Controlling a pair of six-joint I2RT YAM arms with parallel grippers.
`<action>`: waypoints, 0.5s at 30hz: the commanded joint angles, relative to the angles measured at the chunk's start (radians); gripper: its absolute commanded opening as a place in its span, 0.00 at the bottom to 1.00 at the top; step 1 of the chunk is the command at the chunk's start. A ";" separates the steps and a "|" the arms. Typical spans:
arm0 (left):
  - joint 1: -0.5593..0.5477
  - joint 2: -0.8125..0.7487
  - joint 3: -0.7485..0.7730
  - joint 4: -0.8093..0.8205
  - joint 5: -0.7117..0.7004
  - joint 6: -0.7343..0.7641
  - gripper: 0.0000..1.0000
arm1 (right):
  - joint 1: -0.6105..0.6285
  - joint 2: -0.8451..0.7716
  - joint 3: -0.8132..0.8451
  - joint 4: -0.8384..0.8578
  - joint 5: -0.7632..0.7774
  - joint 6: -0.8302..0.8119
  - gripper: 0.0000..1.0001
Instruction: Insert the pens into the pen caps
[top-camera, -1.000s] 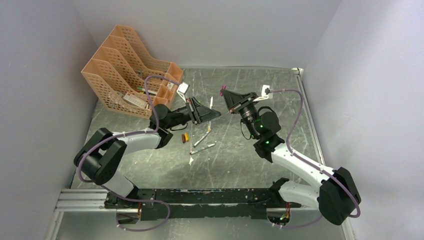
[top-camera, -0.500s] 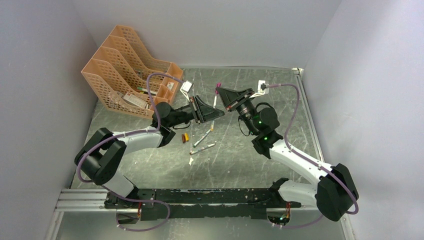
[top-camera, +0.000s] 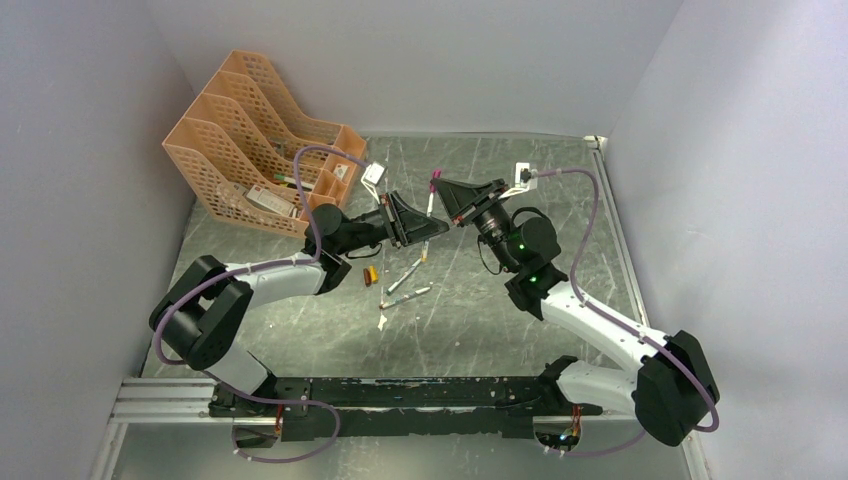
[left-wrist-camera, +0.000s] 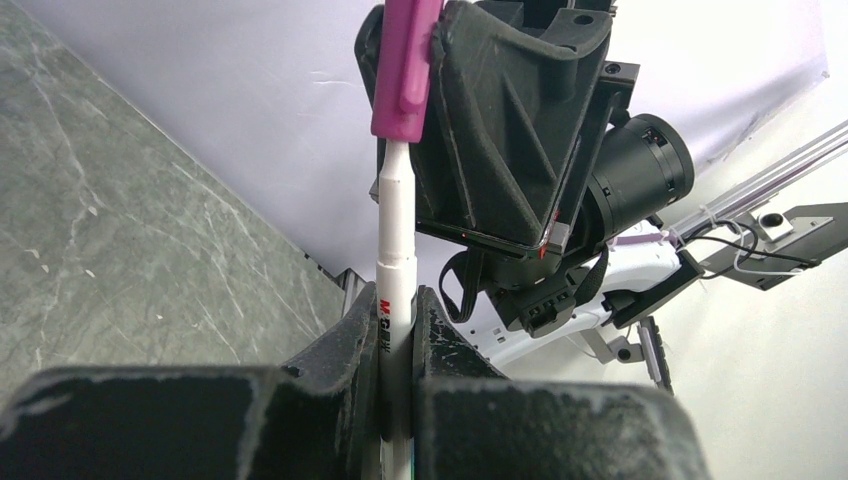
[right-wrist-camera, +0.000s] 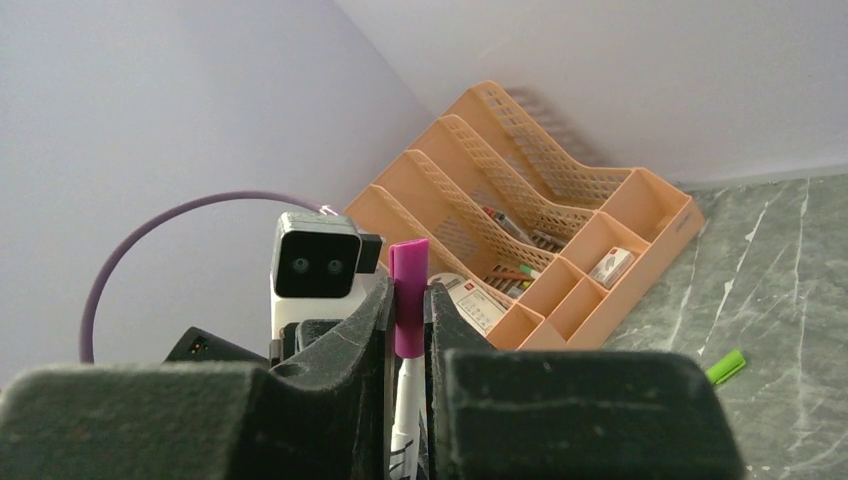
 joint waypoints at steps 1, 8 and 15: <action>-0.009 0.009 0.038 -0.015 0.007 0.040 0.07 | -0.004 -0.029 -0.012 -0.013 -0.017 -0.014 0.00; -0.010 -0.012 0.056 -0.076 0.008 0.110 0.07 | -0.004 -0.029 -0.004 -0.074 -0.046 -0.024 0.00; -0.009 -0.058 0.113 -0.247 -0.021 0.315 0.07 | -0.004 -0.041 -0.040 -0.076 -0.092 -0.027 0.00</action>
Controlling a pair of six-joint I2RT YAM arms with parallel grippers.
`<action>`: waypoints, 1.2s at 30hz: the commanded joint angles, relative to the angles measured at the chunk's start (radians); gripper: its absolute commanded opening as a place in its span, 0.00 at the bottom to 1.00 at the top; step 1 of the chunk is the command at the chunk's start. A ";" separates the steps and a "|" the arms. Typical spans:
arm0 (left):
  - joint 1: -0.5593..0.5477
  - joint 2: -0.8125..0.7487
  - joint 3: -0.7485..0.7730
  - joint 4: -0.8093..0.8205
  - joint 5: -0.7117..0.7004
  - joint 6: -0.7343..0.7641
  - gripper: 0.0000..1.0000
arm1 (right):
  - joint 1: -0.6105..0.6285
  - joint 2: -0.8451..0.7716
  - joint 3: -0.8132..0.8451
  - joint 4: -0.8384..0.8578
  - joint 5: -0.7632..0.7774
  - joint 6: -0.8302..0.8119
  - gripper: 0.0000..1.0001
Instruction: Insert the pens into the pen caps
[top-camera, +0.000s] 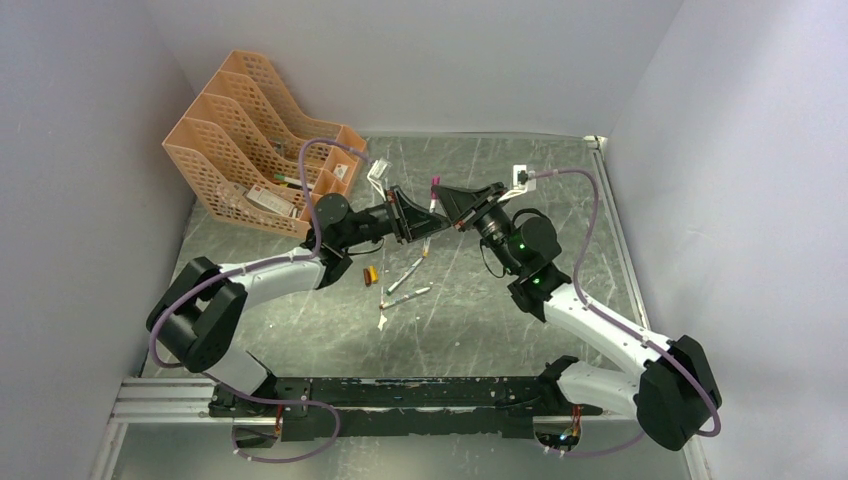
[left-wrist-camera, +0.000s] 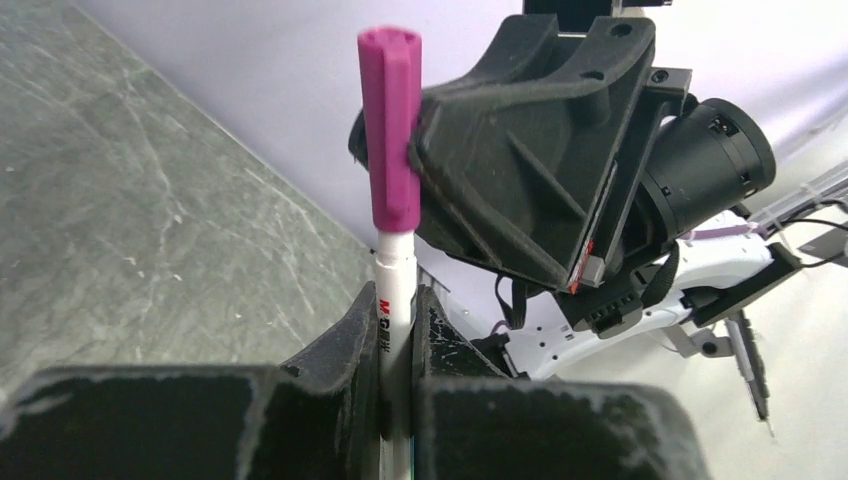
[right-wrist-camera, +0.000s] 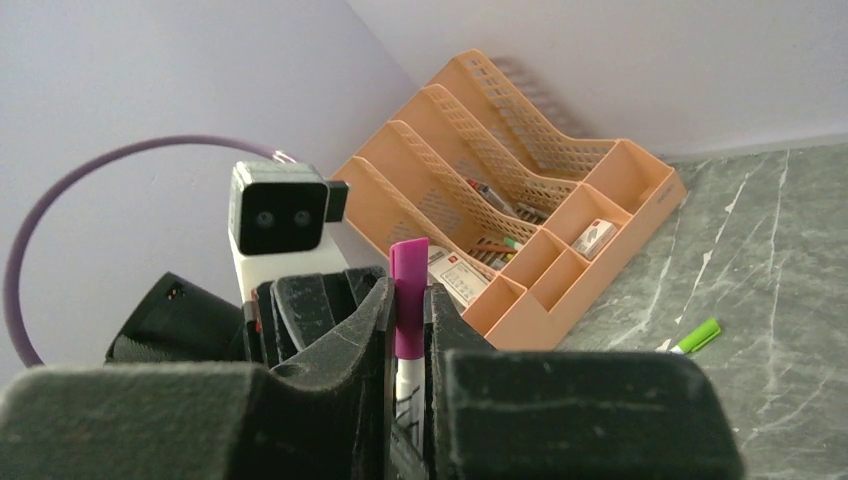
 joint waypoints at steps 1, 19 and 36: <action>-0.010 -0.051 0.075 -0.133 -0.027 0.175 0.07 | 0.003 -0.030 -0.037 -0.007 -0.064 -0.010 0.00; -0.010 -0.090 0.157 -0.403 -0.032 0.557 0.07 | 0.003 -0.208 0.012 -0.163 -0.119 -0.185 0.56; -0.011 -0.160 0.159 -0.470 0.207 0.745 0.07 | 0.003 -0.150 0.121 -0.288 -0.118 -0.241 0.42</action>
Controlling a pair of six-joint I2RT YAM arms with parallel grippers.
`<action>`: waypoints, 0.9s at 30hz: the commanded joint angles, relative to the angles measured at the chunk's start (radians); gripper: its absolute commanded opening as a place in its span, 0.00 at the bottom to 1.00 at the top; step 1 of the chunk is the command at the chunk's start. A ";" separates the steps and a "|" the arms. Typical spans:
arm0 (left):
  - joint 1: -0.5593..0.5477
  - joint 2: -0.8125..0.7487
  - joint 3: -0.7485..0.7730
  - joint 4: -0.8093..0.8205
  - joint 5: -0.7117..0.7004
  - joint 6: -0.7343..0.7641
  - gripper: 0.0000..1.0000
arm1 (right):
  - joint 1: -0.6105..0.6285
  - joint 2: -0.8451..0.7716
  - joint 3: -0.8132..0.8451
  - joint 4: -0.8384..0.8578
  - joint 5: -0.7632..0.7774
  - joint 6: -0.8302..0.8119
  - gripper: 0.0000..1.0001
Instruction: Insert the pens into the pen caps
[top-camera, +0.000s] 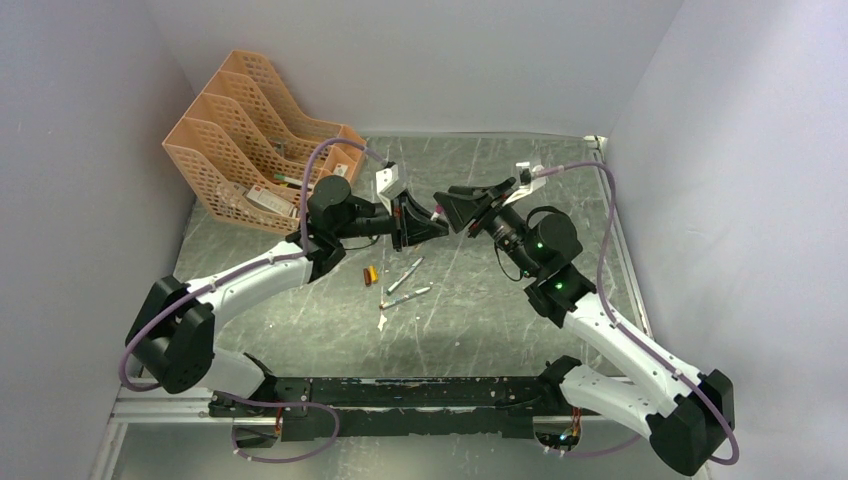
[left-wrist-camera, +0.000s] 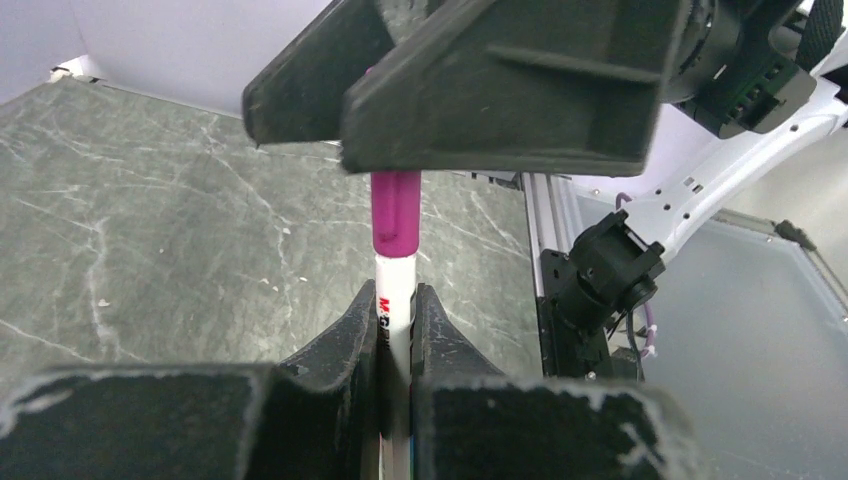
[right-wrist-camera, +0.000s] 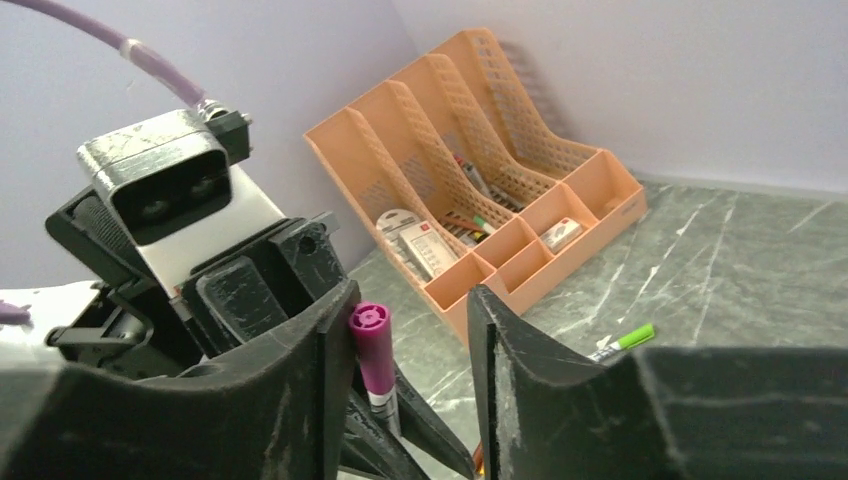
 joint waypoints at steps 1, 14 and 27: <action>-0.001 -0.039 0.036 -0.062 0.043 0.088 0.07 | 0.003 0.018 0.036 -0.001 -0.037 -0.007 0.39; 0.000 -0.023 0.104 -0.060 -0.031 0.056 0.07 | 0.003 0.021 0.009 -0.023 -0.077 0.027 0.00; 0.000 0.015 0.309 -0.064 -0.041 0.045 0.07 | 0.006 0.004 -0.116 0.012 -0.185 0.142 0.00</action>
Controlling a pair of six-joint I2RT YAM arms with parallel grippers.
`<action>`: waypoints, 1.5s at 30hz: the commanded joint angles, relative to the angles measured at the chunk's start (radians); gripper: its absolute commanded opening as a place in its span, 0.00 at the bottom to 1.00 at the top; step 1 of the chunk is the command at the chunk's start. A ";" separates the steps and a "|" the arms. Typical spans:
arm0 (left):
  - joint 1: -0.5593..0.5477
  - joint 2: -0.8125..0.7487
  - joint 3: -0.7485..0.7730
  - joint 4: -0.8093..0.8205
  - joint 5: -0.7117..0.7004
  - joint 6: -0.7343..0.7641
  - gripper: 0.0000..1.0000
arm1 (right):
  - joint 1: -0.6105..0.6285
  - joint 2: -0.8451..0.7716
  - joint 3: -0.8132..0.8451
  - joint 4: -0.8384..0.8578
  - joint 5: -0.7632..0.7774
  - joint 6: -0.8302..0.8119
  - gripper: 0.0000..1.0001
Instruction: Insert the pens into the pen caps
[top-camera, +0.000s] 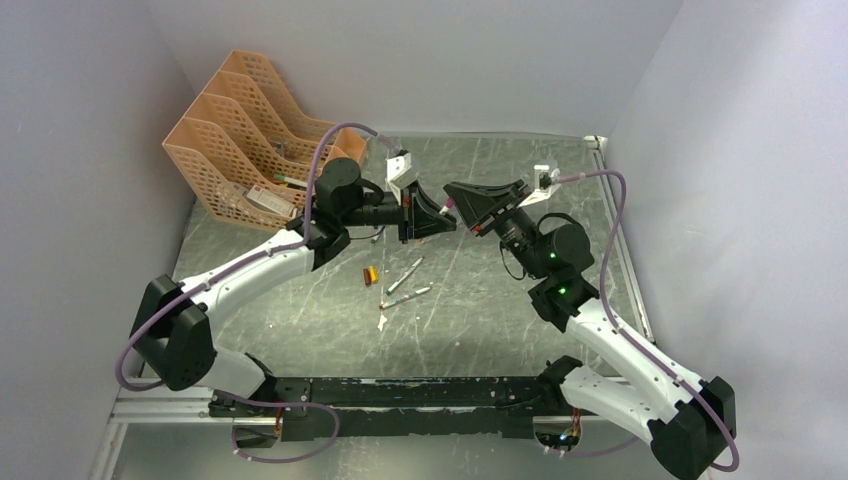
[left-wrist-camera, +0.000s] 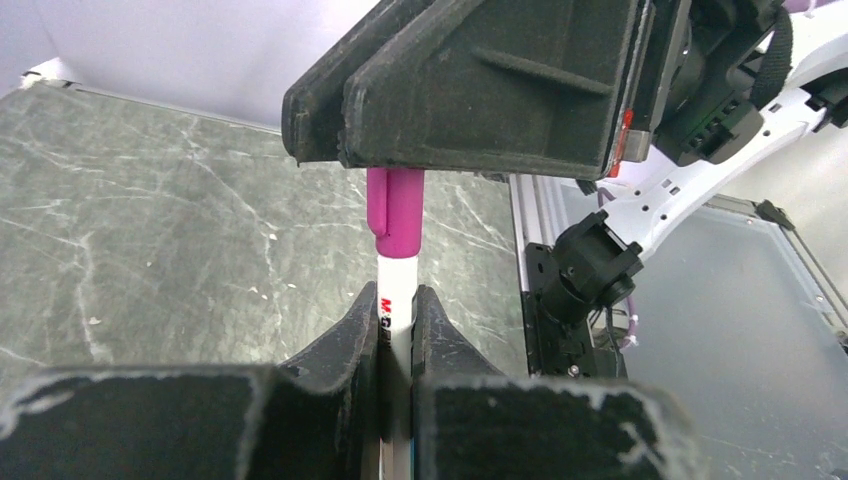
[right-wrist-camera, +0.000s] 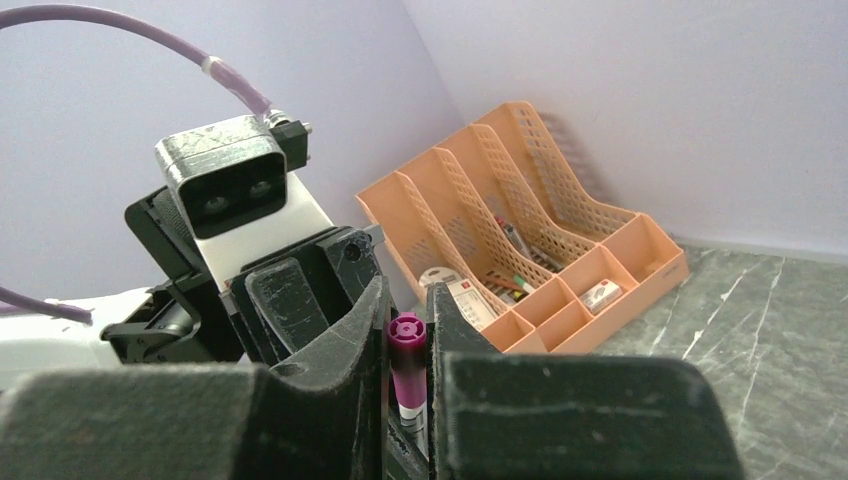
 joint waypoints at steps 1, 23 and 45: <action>0.013 0.010 0.158 0.138 -0.050 0.005 0.07 | 0.024 0.036 -0.069 -0.144 -0.155 0.062 0.00; 0.014 0.028 0.025 -0.051 -0.286 0.121 0.07 | 0.069 -0.218 -0.182 -0.111 0.185 0.120 0.55; 0.053 0.618 0.440 -0.706 -0.963 0.212 0.10 | 0.066 -0.222 -0.262 -0.289 0.297 0.164 0.51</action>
